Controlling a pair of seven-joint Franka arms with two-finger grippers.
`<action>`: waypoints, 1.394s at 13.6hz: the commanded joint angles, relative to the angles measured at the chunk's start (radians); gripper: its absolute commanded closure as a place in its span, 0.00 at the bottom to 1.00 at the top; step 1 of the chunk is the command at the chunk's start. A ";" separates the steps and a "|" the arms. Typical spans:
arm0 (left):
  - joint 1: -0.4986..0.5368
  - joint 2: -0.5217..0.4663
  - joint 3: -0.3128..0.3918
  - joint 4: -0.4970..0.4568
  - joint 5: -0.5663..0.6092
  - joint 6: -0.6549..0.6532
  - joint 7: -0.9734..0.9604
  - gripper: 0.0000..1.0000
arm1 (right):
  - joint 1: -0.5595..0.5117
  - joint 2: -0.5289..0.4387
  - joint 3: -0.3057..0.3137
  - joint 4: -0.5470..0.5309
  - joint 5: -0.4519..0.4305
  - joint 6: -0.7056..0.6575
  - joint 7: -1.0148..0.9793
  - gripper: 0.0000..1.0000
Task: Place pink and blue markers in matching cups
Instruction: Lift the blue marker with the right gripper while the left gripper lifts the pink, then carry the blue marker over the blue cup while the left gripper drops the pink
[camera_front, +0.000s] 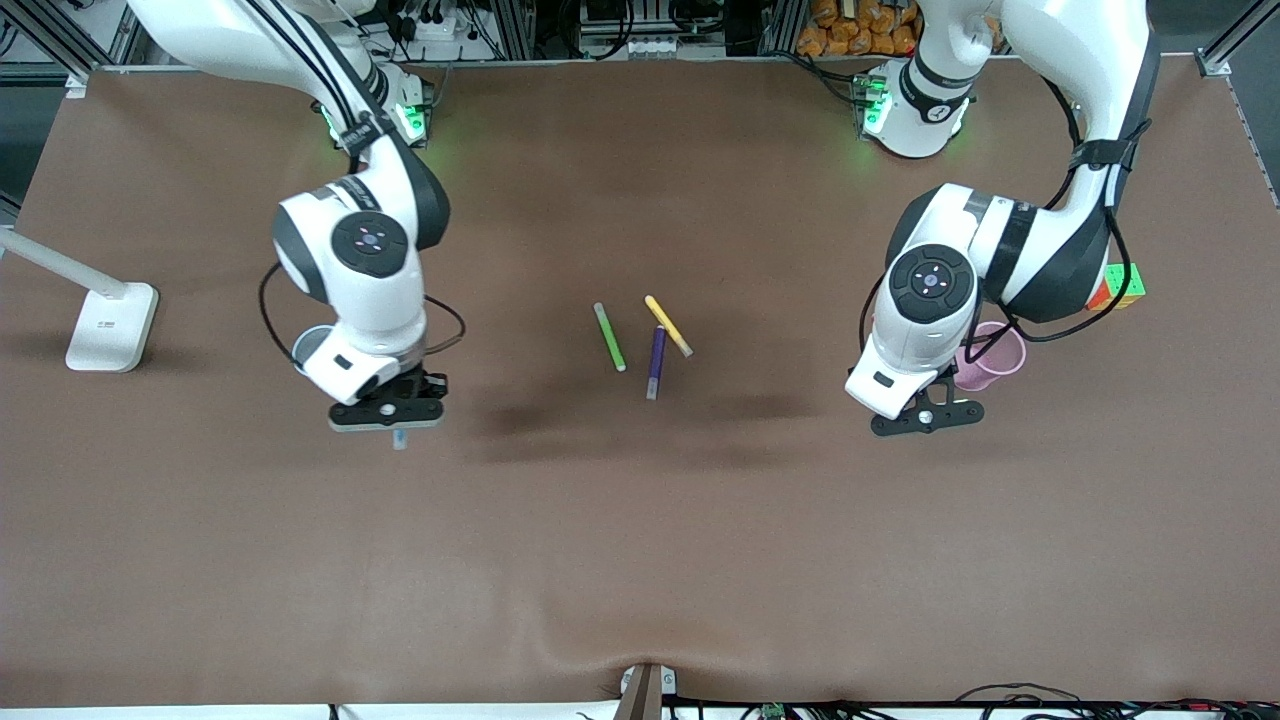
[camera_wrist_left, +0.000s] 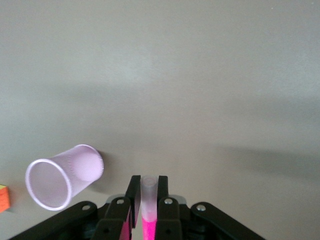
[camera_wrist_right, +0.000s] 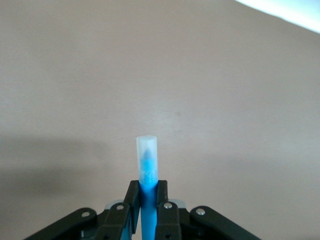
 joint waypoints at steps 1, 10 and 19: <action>0.052 -0.088 -0.006 -0.011 0.087 -0.060 0.074 1.00 | -0.073 -0.110 0.042 -0.109 -0.018 0.070 -0.077 1.00; 0.138 -0.138 -0.006 -0.050 0.248 -0.049 0.071 1.00 | -0.235 -0.288 0.045 -0.418 -0.012 0.409 -0.304 1.00; 0.137 -0.175 -0.026 -0.317 0.628 0.095 -0.405 1.00 | -0.261 -0.302 0.018 -0.363 0.580 0.189 -0.510 1.00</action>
